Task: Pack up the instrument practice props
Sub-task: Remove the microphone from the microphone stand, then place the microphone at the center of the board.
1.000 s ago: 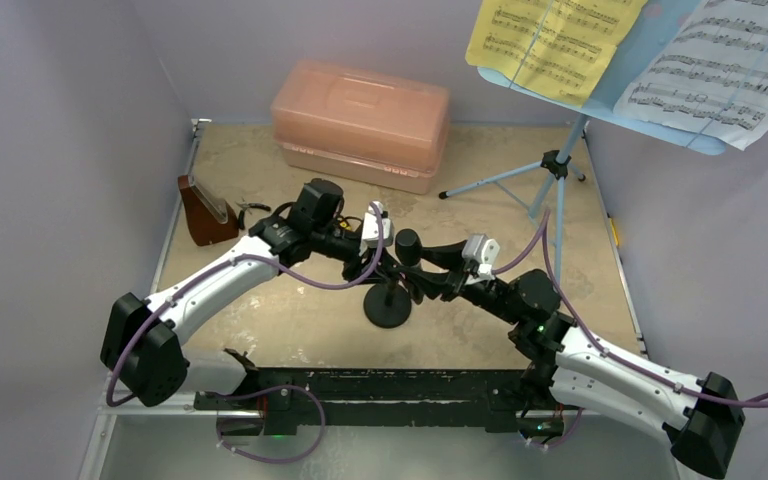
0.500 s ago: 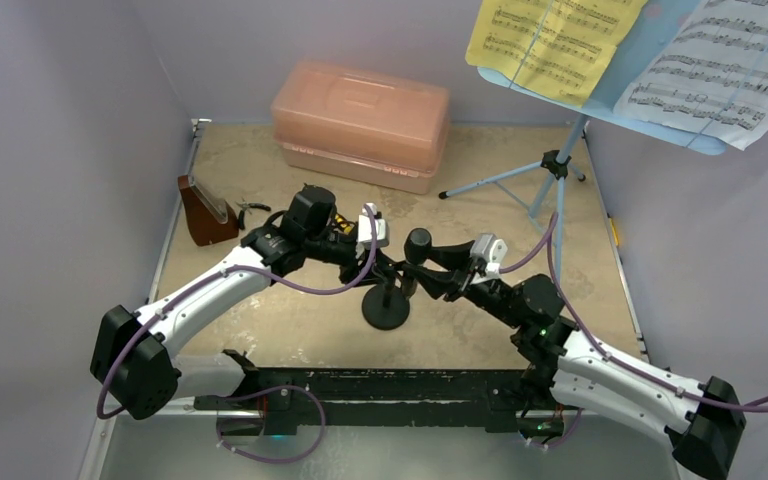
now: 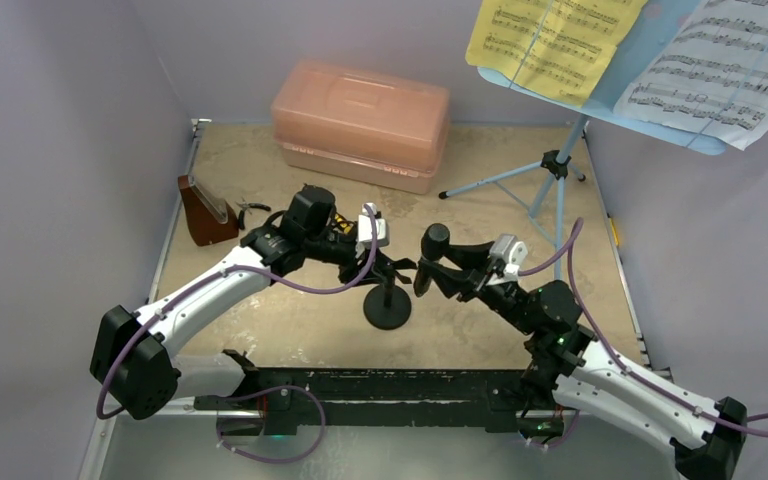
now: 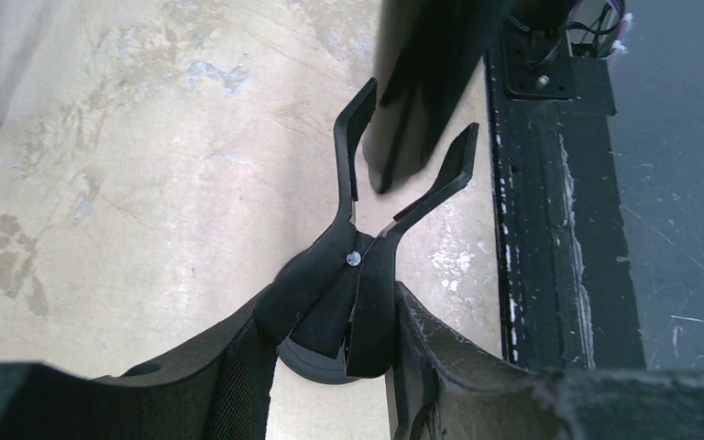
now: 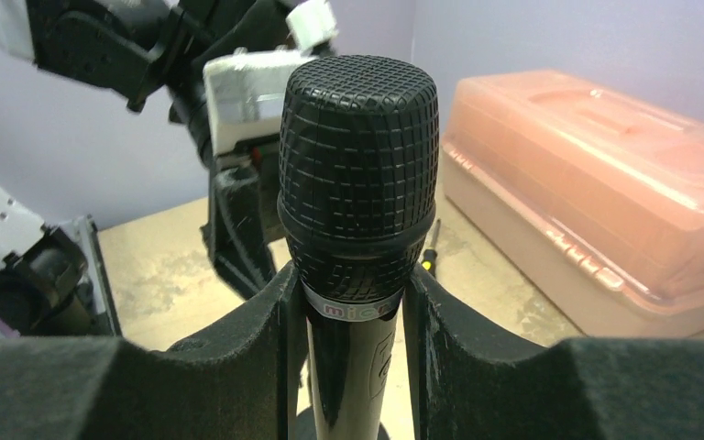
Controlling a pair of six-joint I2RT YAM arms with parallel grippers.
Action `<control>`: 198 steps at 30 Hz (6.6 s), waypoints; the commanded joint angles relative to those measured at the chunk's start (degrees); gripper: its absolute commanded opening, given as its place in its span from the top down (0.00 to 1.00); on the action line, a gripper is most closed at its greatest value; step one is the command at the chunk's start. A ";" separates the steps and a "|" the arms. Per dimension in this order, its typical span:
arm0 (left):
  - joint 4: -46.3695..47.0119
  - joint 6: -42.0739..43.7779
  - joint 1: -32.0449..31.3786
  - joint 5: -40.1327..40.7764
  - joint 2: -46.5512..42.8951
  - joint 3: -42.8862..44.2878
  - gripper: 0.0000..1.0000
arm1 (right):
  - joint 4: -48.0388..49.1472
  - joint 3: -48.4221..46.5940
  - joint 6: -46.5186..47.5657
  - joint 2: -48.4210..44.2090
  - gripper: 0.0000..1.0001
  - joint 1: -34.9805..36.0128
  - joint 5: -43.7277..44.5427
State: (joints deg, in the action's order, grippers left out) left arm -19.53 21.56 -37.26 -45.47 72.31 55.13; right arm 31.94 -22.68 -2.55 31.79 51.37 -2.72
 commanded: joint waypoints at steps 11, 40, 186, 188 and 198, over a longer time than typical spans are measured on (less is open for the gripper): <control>-2.58 0.75 -0.25 4.26 -0.84 -0.96 0.99 | -1.04 -7.99 1.81 -2.79 1.00 -0.57 6.44; 13.33 -13.54 0.56 18.17 -19.01 -4.04 0.02 | 9.15 -23.41 4.29 19.08 1.00 -0.57 3.55; -11.21 -35.81 33.65 58.36 10.30 -0.49 0.55 | 24.36 1.50 0.69 15.73 0.02 -0.57 12.72; -11.06 -35.87 33.58 58.33 6.79 -0.76 0.55 | 24.64 1.56 0.79 15.63 0.02 -0.58 12.83; -10.63 -37.80 33.65 50.68 -14.25 -0.74 0.47 | 25.61 2.37 0.93 15.36 0.02 -0.58 13.11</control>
State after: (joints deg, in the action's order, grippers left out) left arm -31.92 -15.49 -3.46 9.72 65.23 52.97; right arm 54.13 -20.56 -2.50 47.59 50.63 8.95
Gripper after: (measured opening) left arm 0.506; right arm 0.976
